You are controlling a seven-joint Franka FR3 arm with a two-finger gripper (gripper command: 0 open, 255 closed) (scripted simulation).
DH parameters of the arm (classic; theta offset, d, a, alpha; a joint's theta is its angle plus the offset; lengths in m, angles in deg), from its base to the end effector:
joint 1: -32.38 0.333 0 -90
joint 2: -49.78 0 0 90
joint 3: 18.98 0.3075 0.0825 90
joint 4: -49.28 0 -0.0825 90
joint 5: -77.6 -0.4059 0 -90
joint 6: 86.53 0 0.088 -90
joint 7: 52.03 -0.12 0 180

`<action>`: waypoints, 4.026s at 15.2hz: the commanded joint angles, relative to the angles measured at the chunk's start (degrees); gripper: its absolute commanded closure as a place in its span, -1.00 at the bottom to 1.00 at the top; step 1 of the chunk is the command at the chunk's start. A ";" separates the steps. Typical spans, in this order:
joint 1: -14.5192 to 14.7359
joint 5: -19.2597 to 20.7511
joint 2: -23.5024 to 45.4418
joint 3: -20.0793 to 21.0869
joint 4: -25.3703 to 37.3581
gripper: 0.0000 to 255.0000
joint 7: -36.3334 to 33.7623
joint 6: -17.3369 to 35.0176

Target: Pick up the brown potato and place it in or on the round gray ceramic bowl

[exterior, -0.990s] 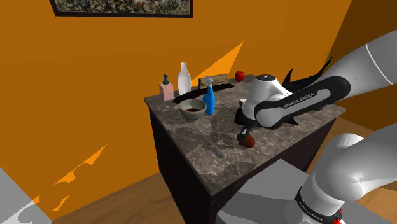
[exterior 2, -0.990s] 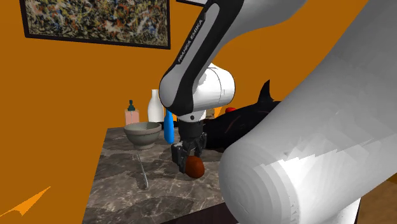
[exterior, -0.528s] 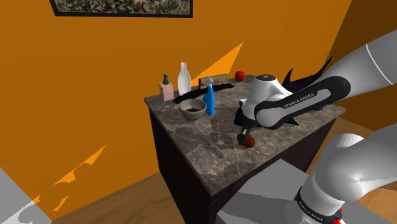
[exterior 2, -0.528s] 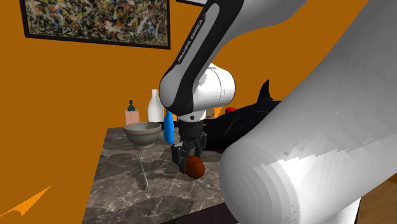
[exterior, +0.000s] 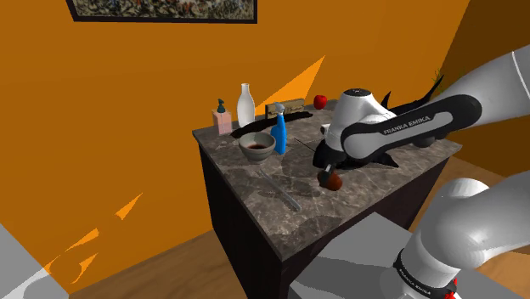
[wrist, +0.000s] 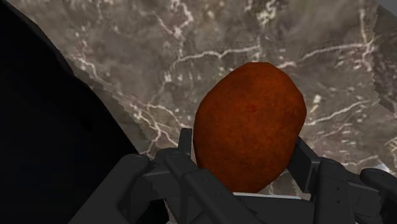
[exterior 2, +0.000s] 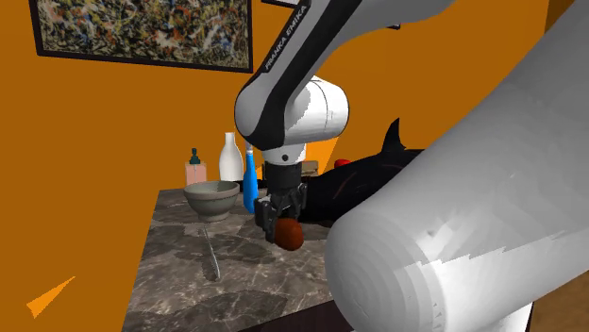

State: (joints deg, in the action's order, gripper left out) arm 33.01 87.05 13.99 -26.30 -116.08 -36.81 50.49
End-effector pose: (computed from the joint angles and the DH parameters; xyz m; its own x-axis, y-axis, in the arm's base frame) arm 0.3537 -0.0353 0.3267 0.9537 0.2806 0.1086 0.2725 -0.9585 0.0838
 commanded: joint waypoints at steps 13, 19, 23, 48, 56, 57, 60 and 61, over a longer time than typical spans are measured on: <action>0.60 -1.38 -6.70 0.82 7.39 1.00 0.81 -14.10; 0.81 -1.87 -8.08 1.18 11.27 1.00 1.09 -19.35; 0.93 -2.16 -8.62 1.41 14.05 1.00 1.26 -22.66; 4.48 -6.72 43.59 3.33 66.00 1.00 -1.25 -22.66; 4.54 -7.51 56.27 3.61 81.56 1.00 -1.45 -25.59; 4.54 -7.50 56.31 3.61 80.87 1.00 -1.49 -24.84; 4.55 -7.48 56.55 3.61 78.91 1.00 -1.58 -22.65; 4.55 -7.48 56.66 3.61 78.29 1.00 -1.61 -21.92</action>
State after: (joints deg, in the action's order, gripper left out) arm 37.61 79.60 70.51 -22.67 -37.06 -38.45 27.67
